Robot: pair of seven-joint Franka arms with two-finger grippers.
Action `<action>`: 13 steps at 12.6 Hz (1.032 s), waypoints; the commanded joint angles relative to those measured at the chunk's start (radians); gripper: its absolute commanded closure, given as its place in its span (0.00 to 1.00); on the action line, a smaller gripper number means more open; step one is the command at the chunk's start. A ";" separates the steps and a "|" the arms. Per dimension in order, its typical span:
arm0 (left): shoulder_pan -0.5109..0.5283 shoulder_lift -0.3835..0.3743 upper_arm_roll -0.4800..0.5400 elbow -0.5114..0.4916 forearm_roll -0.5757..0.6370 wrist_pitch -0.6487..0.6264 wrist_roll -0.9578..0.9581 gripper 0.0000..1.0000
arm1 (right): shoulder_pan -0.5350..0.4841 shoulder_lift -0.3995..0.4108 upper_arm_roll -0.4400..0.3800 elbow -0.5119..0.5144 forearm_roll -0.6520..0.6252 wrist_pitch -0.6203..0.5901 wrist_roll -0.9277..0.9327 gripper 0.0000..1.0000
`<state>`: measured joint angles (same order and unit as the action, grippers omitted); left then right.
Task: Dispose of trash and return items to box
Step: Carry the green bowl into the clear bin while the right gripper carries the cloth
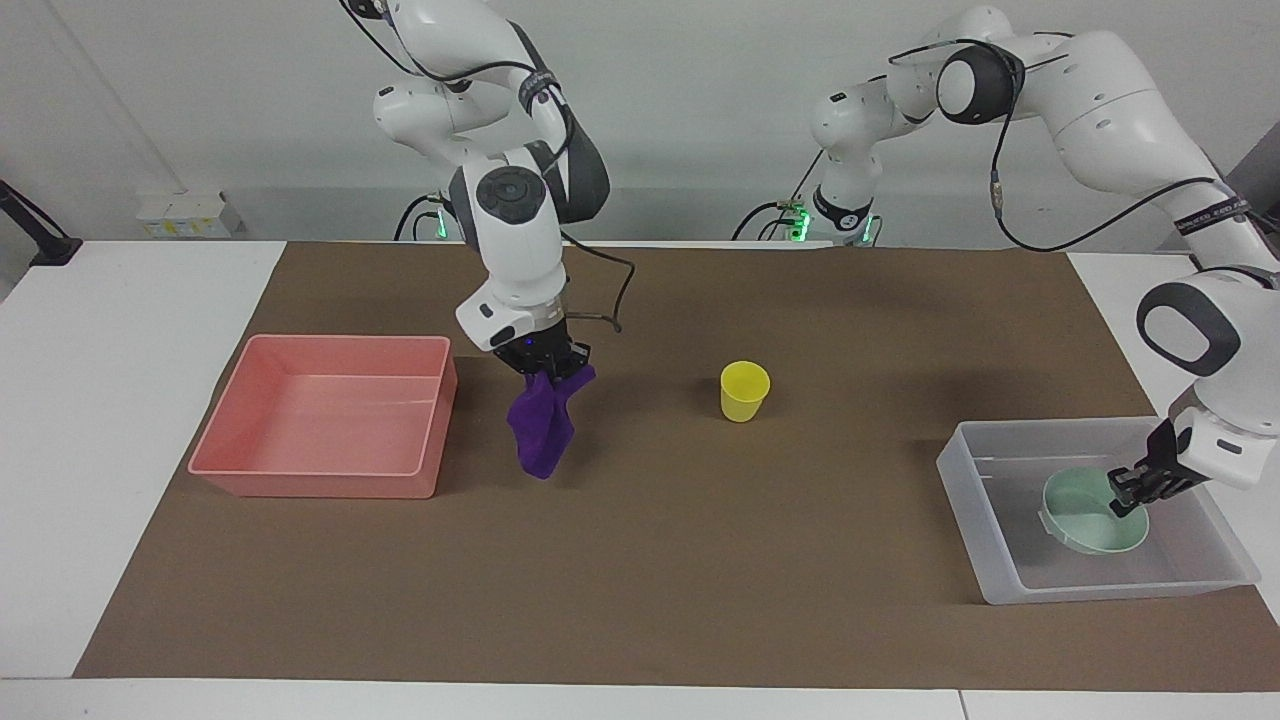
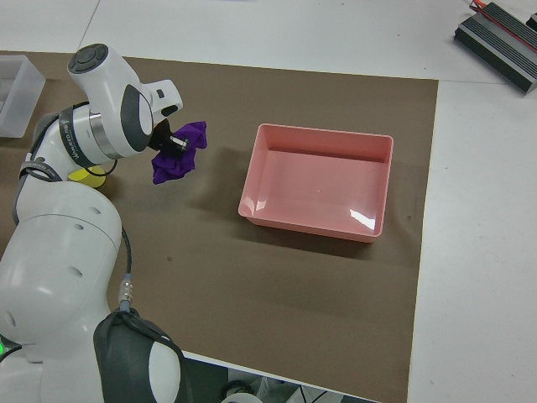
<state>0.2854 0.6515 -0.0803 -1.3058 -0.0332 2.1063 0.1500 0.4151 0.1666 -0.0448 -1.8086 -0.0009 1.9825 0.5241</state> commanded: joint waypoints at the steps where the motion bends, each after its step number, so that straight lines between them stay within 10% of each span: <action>1: 0.015 0.031 -0.015 0.031 -0.002 0.001 0.013 1.00 | -0.009 -0.076 -0.007 0.009 -0.013 -0.079 0.030 1.00; 7: 0.015 0.056 -0.015 -0.029 -0.010 0.061 0.014 1.00 | -0.129 -0.176 -0.007 0.011 -0.073 -0.145 -0.054 1.00; 11: 0.020 0.030 -0.016 -0.024 -0.010 0.032 0.022 0.17 | -0.260 -0.196 -0.006 0.005 -0.073 -0.159 -0.257 1.00; 13: 0.006 -0.012 -0.013 -0.030 -0.011 0.002 0.031 0.04 | -0.332 -0.199 -0.006 -0.018 -0.073 -0.145 -0.346 1.00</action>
<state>0.2930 0.6989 -0.0893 -1.3074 -0.0338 2.1417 0.1566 0.1394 -0.0124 -0.0622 -1.7953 -0.0618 1.8382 0.2486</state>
